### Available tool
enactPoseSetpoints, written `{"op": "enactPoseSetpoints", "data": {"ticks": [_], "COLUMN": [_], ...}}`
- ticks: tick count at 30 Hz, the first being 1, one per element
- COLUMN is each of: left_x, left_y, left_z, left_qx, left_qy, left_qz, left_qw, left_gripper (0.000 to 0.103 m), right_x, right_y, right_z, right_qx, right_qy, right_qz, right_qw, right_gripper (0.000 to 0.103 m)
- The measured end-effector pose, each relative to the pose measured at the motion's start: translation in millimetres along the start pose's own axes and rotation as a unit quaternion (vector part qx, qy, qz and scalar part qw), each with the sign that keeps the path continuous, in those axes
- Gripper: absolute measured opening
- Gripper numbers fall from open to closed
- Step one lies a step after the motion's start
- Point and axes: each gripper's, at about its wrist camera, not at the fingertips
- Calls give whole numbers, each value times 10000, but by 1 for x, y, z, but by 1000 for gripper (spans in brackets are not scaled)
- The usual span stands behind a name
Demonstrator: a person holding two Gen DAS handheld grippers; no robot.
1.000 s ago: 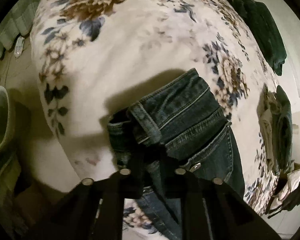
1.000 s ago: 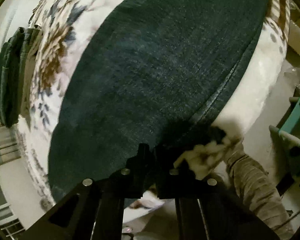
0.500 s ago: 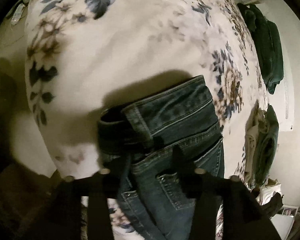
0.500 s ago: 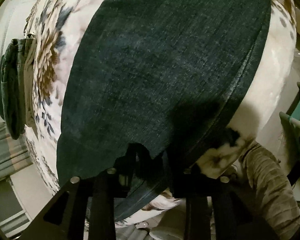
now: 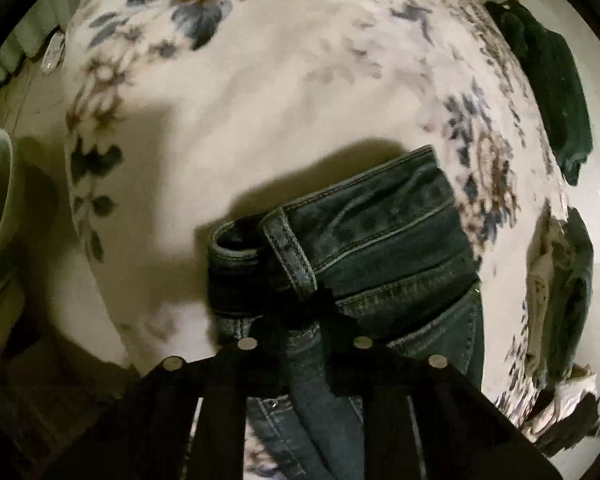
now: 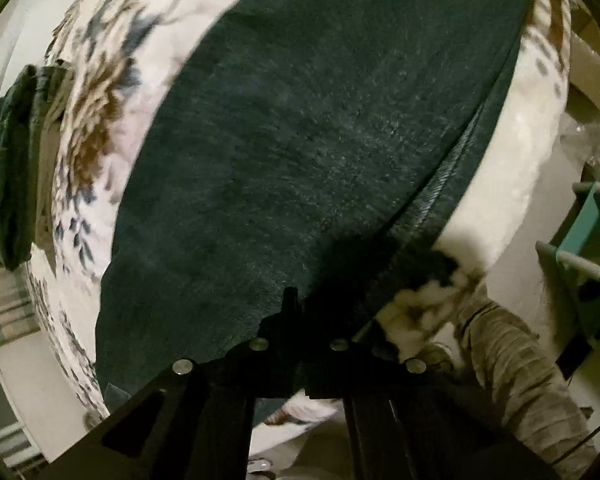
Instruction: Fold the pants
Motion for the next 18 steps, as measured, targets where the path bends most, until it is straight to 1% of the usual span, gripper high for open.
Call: {"op": "enactPoseSetpoints", "data": {"ticks": [3,8,11,14,15,16,17,18], "left_x": [-16,-28,-25,-14,-10,-6,-4,-6], "left_y": [-5,-15,-18,-27,-29,-30,-32,-32], "left_z": [2,1,2,5,5,5,4,3], "left_qx": [123,93,109,-15,5,41,-11,-24], "left_qy": [22,-131,-222,-375,-402,-453,-509,-538], "left_qz": [41,55,-62,-160,-174,-181,-145,-108], "left_qw": [9999,9999,9997,9992,9990,9988,9986,9985], "left_gripper": [10,10,10,10,10,11,13,14], "right_x": [-14,-24,-24,-18,-11,-3,1,2], "right_y": [-4,-1,3,8,9,10,9,5], "right_z": [3,4,4,3,2,0,-3,-5], "right_qx": [-190,-181,-272,-272,-295,-371,-450,-529], "right_qy": [-37,-207,-291,-397,-506,-717,-874,-1008], "right_qz": [48,170,302,455,536,673,814,916], "right_qw": [9998,9995,9988,9978,9968,9945,9918,9893], "right_gripper": [2,2,2,2,2,2,5,14]}}
Point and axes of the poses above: each gripper's, at about its wrist camera, not at the fingertips, and x roughly the way its jaws point, y to its right, z to its underside, and after that the axes turned 10 degrees about -z, right-handed
